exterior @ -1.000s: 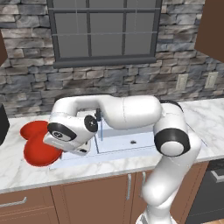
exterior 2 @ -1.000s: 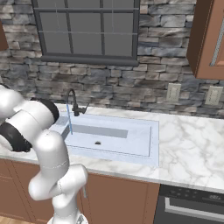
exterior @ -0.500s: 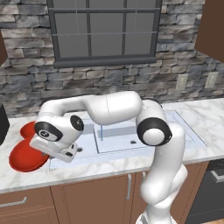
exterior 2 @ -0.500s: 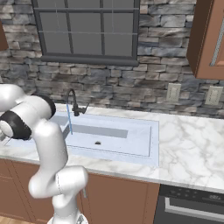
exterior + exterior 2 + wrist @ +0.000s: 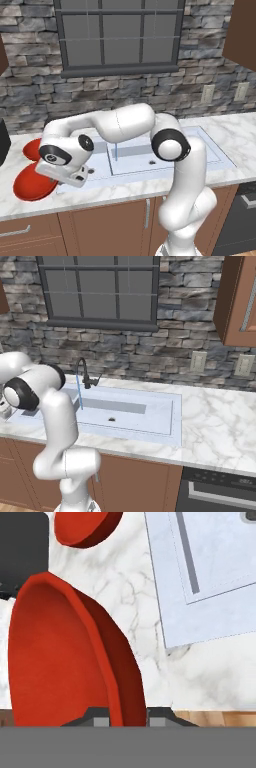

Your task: Rinse each bowl for a few seconds and place them down in the sink or on the counter.

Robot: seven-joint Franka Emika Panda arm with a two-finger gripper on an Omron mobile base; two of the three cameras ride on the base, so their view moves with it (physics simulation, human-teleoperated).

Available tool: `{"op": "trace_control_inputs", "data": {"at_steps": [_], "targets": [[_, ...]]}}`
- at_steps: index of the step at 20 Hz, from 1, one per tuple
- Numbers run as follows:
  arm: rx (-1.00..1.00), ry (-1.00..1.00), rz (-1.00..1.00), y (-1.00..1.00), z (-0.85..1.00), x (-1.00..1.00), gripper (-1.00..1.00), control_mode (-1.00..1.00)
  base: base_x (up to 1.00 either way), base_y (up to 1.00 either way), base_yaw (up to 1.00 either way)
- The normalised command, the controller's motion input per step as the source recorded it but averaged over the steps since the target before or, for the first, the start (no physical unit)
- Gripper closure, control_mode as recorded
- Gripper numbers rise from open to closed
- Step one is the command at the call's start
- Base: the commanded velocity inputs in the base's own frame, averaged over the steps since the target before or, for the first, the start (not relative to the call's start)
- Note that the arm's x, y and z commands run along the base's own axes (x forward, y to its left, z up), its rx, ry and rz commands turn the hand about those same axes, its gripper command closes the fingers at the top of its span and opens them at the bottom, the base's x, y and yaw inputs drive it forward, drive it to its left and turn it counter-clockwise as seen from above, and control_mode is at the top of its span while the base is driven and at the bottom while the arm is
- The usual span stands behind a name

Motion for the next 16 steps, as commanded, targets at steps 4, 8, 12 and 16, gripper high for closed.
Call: {"op": "trace_control_inputs", "data": {"at_steps": [4, 8, 12, 16], "targets": [[-0.24, 0.00, -0.02, 0.34, 0.00, 0.11, 1.00, -1.00, 0.00, 0.00, 0.00], [-0.15, 0.00, -0.09, 0.53, -0.02, 0.13, 1.00, -1.00, 0.00, 0.00, 0.00], [-0.09, 0.00, -0.14, 0.64, 0.00, 0.17, 1.00, -1.00, 0.00, 0.00, 0.00], [-0.07, 0.00, -0.16, 0.63, -0.02, 0.16, 1.00, -1.00, 0.00, 0.00, 0.00]]}}
